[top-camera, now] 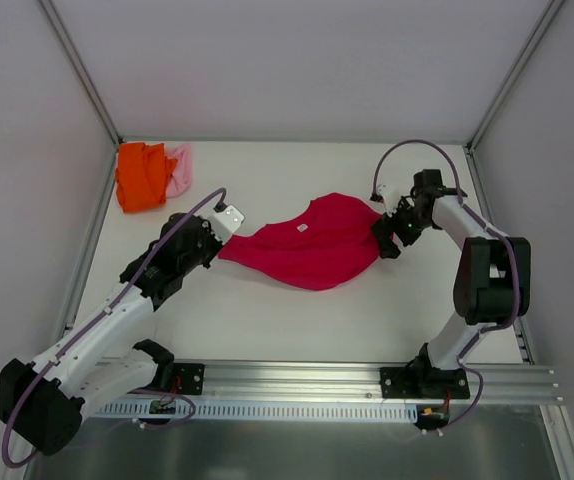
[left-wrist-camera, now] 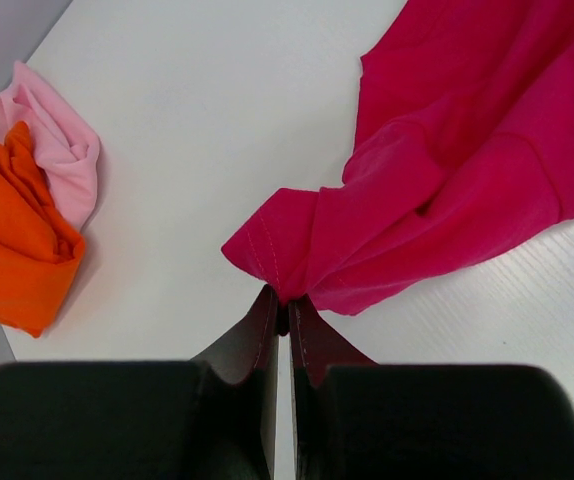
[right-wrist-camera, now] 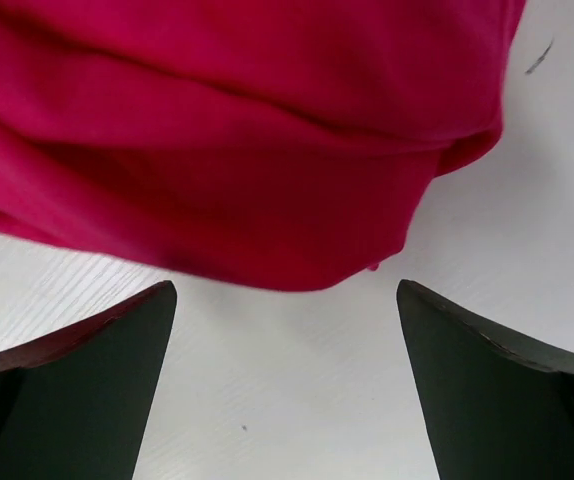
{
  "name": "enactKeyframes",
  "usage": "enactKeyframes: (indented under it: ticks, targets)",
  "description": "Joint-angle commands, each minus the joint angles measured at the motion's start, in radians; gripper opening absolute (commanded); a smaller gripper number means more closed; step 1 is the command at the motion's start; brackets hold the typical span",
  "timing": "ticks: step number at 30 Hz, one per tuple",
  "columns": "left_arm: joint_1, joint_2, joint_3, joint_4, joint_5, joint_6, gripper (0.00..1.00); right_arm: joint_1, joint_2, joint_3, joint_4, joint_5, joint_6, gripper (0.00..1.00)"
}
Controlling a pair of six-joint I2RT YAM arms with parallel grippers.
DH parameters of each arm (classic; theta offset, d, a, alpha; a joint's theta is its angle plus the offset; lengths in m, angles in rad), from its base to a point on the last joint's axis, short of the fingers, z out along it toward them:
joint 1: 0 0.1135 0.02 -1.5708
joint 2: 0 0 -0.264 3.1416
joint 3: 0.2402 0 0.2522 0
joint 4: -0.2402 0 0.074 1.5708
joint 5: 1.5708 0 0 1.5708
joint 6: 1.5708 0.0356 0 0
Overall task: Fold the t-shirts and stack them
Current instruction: Flatten out the tshirt
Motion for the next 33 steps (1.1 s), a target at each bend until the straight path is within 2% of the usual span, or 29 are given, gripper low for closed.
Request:
enactKeyframes:
  ticks: [1,9,18,21,22,24,25,26,27,30,31,32,33]
  targets:
    - [-0.004,0.022,-0.001,0.073,0.002,0.003,0.00,0.020,0.046,0.041,0.076,0.043,0.026,0.99]
    - [0.016,0.085,0.005,0.122,0.008,0.026,0.00,0.039,0.135,0.065,0.109,0.100,0.041,0.99]
    - [0.055,0.082,0.014,0.119,0.037,0.028,0.00,0.033,0.114,0.042,0.089,0.151,0.000,0.97]
    - [0.055,0.076,0.013,0.116,0.045,0.025,0.00,0.030,0.114,0.038,0.094,0.168,0.004,0.56]
    - [0.056,0.076,0.013,0.113,0.043,0.023,0.00,0.028,0.120,0.039,0.089,0.168,0.006,0.46]
    - [0.056,0.073,0.013,0.110,0.040,0.025,0.00,0.025,0.125,0.053,0.048,0.148,-0.008,0.54]
    - [0.058,0.071,0.013,0.108,0.040,0.025,0.00,0.026,0.128,0.057,0.034,0.140,-0.014,0.64]
    - [0.059,0.065,0.013,0.105,0.042,0.025,0.00,0.026,0.131,0.062,0.028,0.136,-0.016,0.63]
    - [0.059,0.062,0.011,0.102,0.043,0.025,0.00,0.026,0.129,0.062,0.033,0.140,-0.013,0.54]
    - [0.059,0.050,0.008,0.099,0.043,0.025,0.00,0.026,0.129,0.074,0.019,0.148,-0.010,0.35]
    - [0.061,0.047,0.007,0.096,0.045,0.025,0.00,0.026,0.131,0.077,0.016,0.148,-0.010,0.19]
    - [0.059,0.040,0.007,0.093,0.045,0.026,0.00,0.025,0.128,0.080,0.008,0.145,-0.010,0.13]
    - [0.061,0.039,0.004,0.093,0.045,0.026,0.00,0.026,0.128,0.091,-0.006,0.140,-0.010,0.03]
